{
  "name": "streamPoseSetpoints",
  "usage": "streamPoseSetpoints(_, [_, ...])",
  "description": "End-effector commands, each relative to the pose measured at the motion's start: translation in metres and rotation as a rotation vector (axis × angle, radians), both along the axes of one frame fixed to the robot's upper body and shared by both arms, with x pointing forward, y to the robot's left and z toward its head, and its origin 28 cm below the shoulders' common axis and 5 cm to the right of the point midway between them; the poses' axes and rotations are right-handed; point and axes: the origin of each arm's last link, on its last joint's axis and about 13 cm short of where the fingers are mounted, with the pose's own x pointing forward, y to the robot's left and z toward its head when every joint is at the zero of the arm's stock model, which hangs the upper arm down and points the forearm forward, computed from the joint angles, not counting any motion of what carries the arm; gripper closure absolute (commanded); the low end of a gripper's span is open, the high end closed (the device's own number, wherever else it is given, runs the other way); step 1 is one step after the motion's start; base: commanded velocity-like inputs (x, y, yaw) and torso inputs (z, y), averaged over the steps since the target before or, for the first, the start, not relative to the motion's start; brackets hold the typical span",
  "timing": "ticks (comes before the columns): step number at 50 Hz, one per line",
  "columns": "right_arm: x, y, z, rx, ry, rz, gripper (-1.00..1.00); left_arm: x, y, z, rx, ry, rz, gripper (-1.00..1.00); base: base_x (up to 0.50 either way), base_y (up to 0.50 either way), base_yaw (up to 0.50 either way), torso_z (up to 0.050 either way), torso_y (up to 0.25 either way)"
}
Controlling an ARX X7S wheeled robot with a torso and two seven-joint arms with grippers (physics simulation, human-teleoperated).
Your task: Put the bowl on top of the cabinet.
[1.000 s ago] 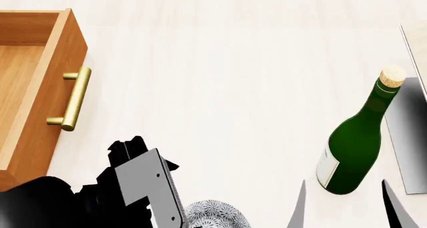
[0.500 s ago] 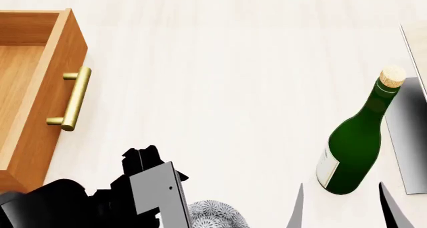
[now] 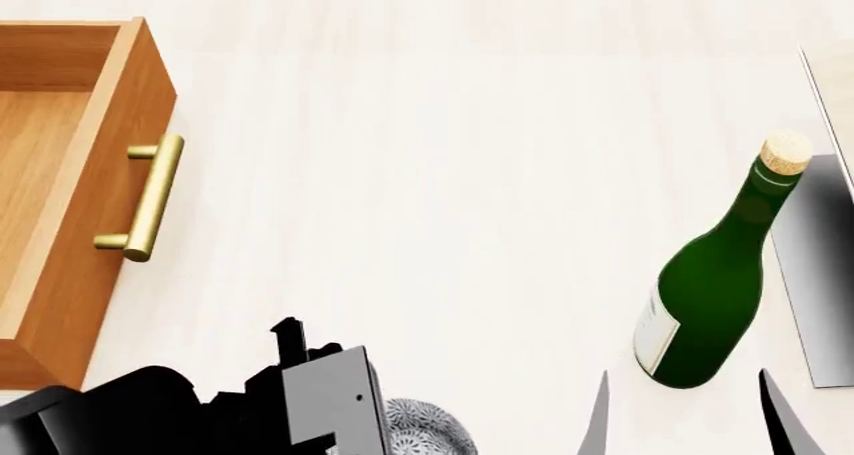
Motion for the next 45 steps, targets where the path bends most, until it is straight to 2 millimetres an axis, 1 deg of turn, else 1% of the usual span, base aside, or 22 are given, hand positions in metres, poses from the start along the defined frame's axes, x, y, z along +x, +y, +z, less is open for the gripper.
streamPoseSetpoints(1, [0.000,0.000,0.000,-0.001,-0.001,0.001,-1.00,0.004,0.004,-0.013,0.066,-0.077,0.024,1.00,0.00,0.00,0.00,0.000,0.000])
streamPoseSetpoints(13, [-0.001,0.001,0.000,-0.003,-0.002,0.003,-1.00,0.002,0.007,-0.009,0.076,-0.102,0.022,1.00,0.00,0.00,0.00,0.000,-0.003])
streamPoseSetpoints(21, [0.000,0.002,0.000,-0.007,0.002,0.005,-1.00,-0.001,0.012,0.009,0.056,-0.138,0.020,1.00,0.00,0.00,0.00,0.000,-0.001])
streamPoseSetpoints(28, [0.000,0.002,0.002,-0.007,0.001,0.003,-1.00,-0.007,0.016,0.036,0.027,-0.194,0.009,1.00,0.00,0.00,0.00,0.000,0.000])
streamPoseSetpoints(30, [0.000,0.002,0.002,-0.008,0.000,0.002,-1.00,-0.009,0.016,0.041,0.019,-0.202,0.005,1.00,0.00,0.00,0.00,0.000,0.000])
streamPoseSetpoints(37, [-0.001,0.003,0.003,-0.011,-0.004,0.004,-1.00,-0.013,0.018,0.062,-0.066,-0.267,-0.008,1.00,0.00,0.00,0.00,0.000,0.000])
streamPoseSetpoints(41, [-0.001,0.002,0.004,-0.012,-0.006,0.003,-1.00,-0.014,0.019,0.077,-0.108,-0.304,-0.016,1.00,0.00,0.00,0.00,0.000,0.000])
streamPoseSetpoints(42, [-0.001,0.002,0.004,-0.012,-0.006,0.003,-1.00,-0.014,0.020,0.082,-0.125,-0.342,-0.023,1.00,0.00,0.00,0.00,0.000,0.000])
streamPoseSetpoints(43, [-0.001,0.002,0.004,-0.012,-0.006,0.004,-1.00,-0.014,0.020,0.084,-0.152,-0.343,-0.027,1.00,0.00,0.00,0.00,0.000,0.000])
streamPoseSetpoints(44, [-0.001,0.003,0.005,-0.013,-0.006,0.006,-1.00,-0.014,0.022,0.091,-0.163,-0.410,-0.033,1.00,0.00,0.00,0.00,0.000,0.000])
streamPoseSetpoints(45, [-0.001,0.003,0.005,-0.013,-0.006,0.006,-1.00,-0.014,0.022,0.091,-0.163,-0.410,-0.033,1.00,0.00,0.00,0.00,0.000,0.000])
